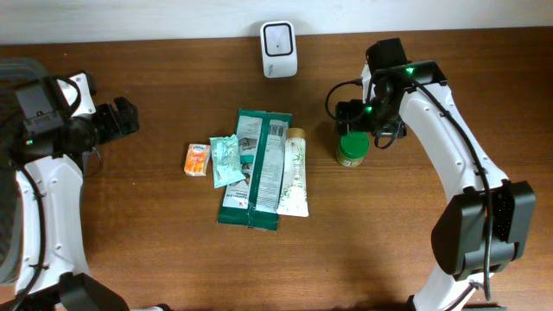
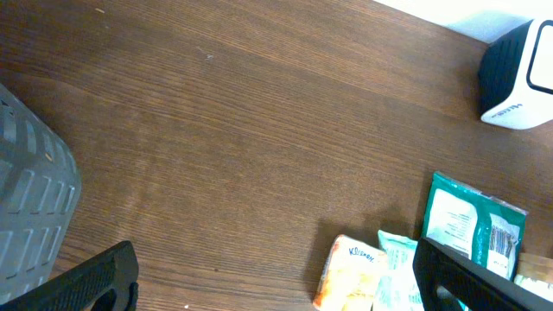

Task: Scan the item barcode
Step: 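Grasp the green-lidded jar with the right gripper and lift it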

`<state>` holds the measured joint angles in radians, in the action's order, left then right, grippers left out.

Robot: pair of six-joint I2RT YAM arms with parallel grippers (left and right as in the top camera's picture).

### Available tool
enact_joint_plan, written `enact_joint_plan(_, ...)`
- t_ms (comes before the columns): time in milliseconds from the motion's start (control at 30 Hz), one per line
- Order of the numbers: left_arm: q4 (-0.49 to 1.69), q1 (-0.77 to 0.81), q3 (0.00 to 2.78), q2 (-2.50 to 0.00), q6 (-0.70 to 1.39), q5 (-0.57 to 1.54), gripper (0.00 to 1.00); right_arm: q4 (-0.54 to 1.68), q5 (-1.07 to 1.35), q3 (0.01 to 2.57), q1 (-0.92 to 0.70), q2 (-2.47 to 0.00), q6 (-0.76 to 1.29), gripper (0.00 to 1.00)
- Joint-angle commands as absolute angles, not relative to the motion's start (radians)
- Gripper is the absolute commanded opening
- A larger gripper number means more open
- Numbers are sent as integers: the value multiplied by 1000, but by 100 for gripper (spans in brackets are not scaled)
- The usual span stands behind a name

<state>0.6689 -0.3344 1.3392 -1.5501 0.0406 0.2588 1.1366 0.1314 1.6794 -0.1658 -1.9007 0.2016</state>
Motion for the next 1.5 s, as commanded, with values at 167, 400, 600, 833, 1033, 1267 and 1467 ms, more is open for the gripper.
enact_joint_plan(167,667,-341,1359,-1533,21,273,99,1096,124,1693,-163,-1885,165,98)
enact_joint_plan(400,667,-341,1359,-1533,21,273,99,1104,118,1683,-169,-1937,-104,98)
enact_joint_plan(600,667,-341,1359,-1533,21,273,99,1103,123,1682,-169,-1986,-192,98)
enact_joint_plan(833,667,-341,1359,-1533,21,273,99,1118,200,1665,-170,-2033,-386,98)
enact_joint_plan(1033,667,-341,1359,-1533,21,273,99,1100,159,1626,-170,-2082,-388,94)
enact_joint_plan(1267,668,-341,1359,-1533,21,273,99,1094,142,1656,-169,-2080,-121,76)
enact_joint_plan(1467,667,-341,1359,-1533,21,273,99,1119,142,1680,-169,-2080,284,68)
